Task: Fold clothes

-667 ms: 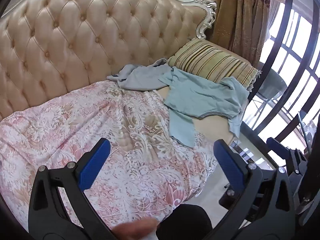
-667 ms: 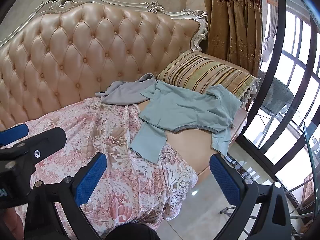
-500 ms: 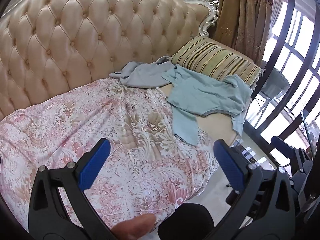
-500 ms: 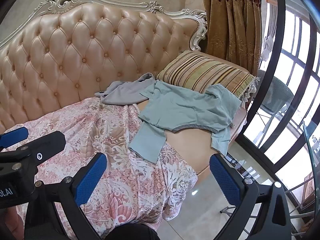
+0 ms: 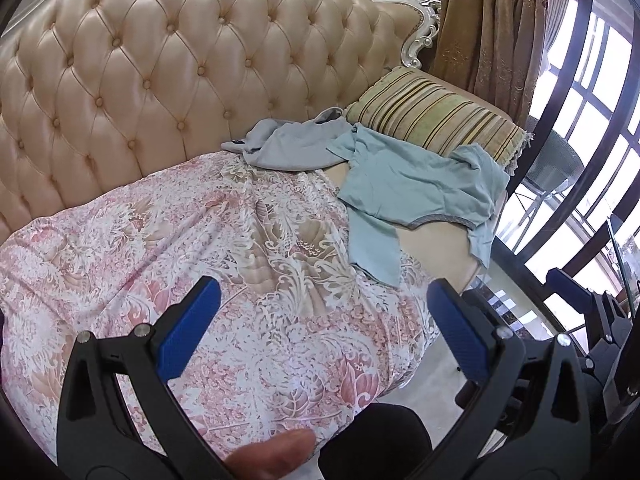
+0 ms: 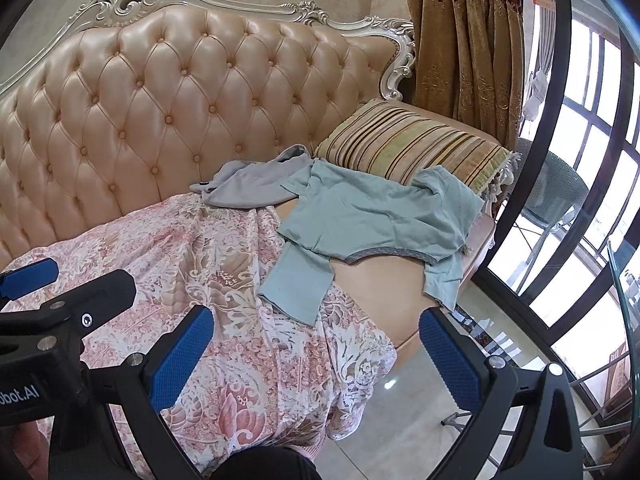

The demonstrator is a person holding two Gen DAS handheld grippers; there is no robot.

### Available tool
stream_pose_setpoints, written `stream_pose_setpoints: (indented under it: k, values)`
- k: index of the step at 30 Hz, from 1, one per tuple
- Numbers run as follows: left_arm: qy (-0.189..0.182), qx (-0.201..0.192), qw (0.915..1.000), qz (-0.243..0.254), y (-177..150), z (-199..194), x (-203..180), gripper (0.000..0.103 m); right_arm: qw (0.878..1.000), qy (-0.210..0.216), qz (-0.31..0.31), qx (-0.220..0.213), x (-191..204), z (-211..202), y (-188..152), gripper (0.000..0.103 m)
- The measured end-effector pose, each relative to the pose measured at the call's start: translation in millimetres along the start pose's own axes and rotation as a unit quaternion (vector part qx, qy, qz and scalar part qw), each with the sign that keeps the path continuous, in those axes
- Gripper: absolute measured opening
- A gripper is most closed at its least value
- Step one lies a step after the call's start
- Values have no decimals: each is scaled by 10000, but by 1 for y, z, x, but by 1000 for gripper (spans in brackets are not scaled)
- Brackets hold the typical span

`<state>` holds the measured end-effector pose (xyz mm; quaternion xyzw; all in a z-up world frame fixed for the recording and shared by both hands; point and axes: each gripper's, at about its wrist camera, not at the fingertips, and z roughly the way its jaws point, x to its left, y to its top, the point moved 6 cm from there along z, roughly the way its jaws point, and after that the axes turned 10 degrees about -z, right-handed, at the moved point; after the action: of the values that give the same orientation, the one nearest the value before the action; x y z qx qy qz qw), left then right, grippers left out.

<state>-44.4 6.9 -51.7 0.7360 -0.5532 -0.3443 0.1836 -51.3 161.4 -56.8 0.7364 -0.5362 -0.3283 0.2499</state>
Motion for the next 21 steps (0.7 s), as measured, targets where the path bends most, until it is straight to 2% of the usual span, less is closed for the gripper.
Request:
stream_pose_setpoints:
  k: [11, 21]
  values:
    - [103, 76, 9999, 80, -5, 4, 0, 103, 10000, 0, 18, 54, -1, 3, 0, 103]
    - [360, -57, 9989, 291, 0, 7, -1, 103, 10000, -8, 8, 81, -2, 9, 1, 103]
